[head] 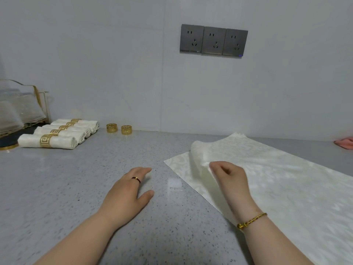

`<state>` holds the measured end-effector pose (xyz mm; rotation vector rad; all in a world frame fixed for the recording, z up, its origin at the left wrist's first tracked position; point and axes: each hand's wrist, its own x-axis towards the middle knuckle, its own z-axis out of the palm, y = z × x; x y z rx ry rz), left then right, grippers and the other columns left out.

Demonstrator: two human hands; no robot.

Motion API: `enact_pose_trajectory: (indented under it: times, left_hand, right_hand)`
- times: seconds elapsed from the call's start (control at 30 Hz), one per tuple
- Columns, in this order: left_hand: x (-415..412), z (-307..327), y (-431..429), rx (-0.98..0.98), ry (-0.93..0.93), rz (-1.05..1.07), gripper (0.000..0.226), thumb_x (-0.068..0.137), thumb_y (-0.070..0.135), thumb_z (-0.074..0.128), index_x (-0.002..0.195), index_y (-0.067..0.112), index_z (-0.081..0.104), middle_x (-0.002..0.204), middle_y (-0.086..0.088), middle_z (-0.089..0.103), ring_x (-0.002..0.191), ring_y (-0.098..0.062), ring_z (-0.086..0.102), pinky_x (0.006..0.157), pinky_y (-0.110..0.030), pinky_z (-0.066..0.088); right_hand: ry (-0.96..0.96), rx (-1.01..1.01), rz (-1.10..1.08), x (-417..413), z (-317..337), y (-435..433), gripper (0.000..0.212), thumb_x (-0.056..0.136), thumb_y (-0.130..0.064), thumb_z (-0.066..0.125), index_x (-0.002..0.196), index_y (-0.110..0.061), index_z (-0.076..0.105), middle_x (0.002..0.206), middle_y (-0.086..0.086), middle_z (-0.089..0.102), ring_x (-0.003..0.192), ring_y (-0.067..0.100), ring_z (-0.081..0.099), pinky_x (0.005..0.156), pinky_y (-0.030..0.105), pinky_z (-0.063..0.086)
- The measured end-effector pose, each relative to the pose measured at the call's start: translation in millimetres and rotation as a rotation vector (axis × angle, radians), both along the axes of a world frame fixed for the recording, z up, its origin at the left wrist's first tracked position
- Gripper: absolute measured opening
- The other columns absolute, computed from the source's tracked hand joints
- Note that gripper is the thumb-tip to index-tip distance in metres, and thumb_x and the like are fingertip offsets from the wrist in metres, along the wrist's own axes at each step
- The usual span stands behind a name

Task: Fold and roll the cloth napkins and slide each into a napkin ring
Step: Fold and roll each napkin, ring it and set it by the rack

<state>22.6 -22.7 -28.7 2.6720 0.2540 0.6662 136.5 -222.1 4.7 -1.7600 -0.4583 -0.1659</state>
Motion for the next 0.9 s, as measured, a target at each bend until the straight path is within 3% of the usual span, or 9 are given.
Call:
enact_pose_trajectory:
  times: [0.1,0.23,0.4,0.47,0.53,0.63,0.73,0.83,0.9]
  left_hand:
    - [-3,6,-9,0.088,0.006,-0.015,0.100,0.055,0.079,0.024,0.142,0.029,0.024,0.146,0.011,0.029,0.133,-0.010,0.033,0.104,-0.020,0.021]
    - [-1,9,-22,0.334,0.051,-0.035,0.080,0.070,0.078,0.026,0.117,0.022,0.057,0.111,0.006,0.066,0.092,-0.011,0.066,0.079,-0.018,0.044]
    - [8,-1,-10,0.340,-0.003,-0.091,0.037,0.064,0.042,0.039,0.074,0.031,0.073,0.077,0.017,0.069,0.072,-0.003,0.062,0.078,-0.018,0.037]
    - [8,1,-4,0.296,-0.002,-0.052,0.036,0.061,0.033,0.037,0.067,0.032,0.072,0.071,0.018,0.068,0.066,-0.003,0.062,0.063,-0.012,0.043]
    - [6,0,2,0.211,-0.054,-0.022,0.035,0.061,0.027,0.038,0.069,0.028,0.072,0.073,0.014,0.070,0.061,-0.006,0.065,0.053,-0.016,0.045]
    - [6,2,0,0.019,-0.117,0.066,0.040,0.065,0.011,0.042,0.089,0.018,0.074,0.098,0.009,0.070,0.087,-0.015,0.065,0.069,-0.023,0.040]
    - [6,-1,2,-0.097,-0.092,0.172,0.037,0.083,0.001,0.046,0.109,0.018,0.066,0.121,0.008,0.058,0.112,-0.017,0.052,0.078,-0.016,0.030]
    - [-4,5,5,-0.157,-0.100,0.208,0.041,0.083,-0.007,0.045,0.110,0.016,0.065,0.121,0.004,0.059,0.113,-0.019,0.050,0.080,-0.017,0.030]
    - [-15,12,10,-0.144,-0.161,0.216,0.039,0.084,-0.005,0.044,0.099,0.019,0.071,0.107,0.008,0.062,0.107,-0.020,0.053,0.076,-0.017,0.032]
  right_hand:
    - [-0.043,-0.178,0.230,-21,-5,15,0.019,0.086,-0.018,0.060,0.072,-0.022,0.071,0.071,-0.017,0.066,0.067,-0.003,0.059,0.066,0.007,0.044]
    - [-0.081,-0.284,0.435,-40,-12,29,0.016,0.085,-0.020,0.061,0.079,-0.013,0.074,0.071,-0.012,0.068,0.071,-0.002,0.061,0.072,0.015,0.047]
    - [-0.096,-0.374,0.474,-45,-10,28,0.014,0.086,-0.025,0.059,0.089,-0.020,0.071,0.078,-0.017,0.063,0.077,-0.002,0.057,0.077,0.013,0.045]
    - [-0.134,-0.514,0.475,-47,-6,26,0.023,0.085,-0.032,0.060,0.106,-0.024,0.064,0.090,-0.020,0.057,0.084,-0.001,0.053,0.082,0.015,0.043]
    - [-0.217,-0.732,0.500,-50,-5,24,0.044,0.083,-0.039,0.061,0.124,-0.028,0.050,0.110,-0.017,0.051,0.101,0.003,0.049,0.089,0.018,0.039]
    - [-0.415,-0.924,0.509,-59,-7,25,0.055,0.085,-0.032,0.055,0.135,-0.025,0.034,0.134,-0.006,0.042,0.120,0.016,0.041,0.093,0.028,0.038]
    - [-0.523,-1.017,0.427,-66,-13,28,0.043,0.087,-0.011,0.045,0.130,-0.012,0.038,0.127,0.008,0.045,0.111,0.028,0.045,0.075,0.031,0.034]
    - [-0.569,-1.076,0.314,-69,-12,21,0.036,0.085,0.001,0.039,0.119,-0.007,0.047,0.117,0.012,0.052,0.102,0.031,0.050,0.068,0.029,0.028]
    - [-0.572,-1.062,0.279,-69,-9,9,0.032,0.084,0.000,0.037,0.112,-0.008,0.052,0.112,0.011,0.056,0.091,0.028,0.049,0.060,0.030,0.027]
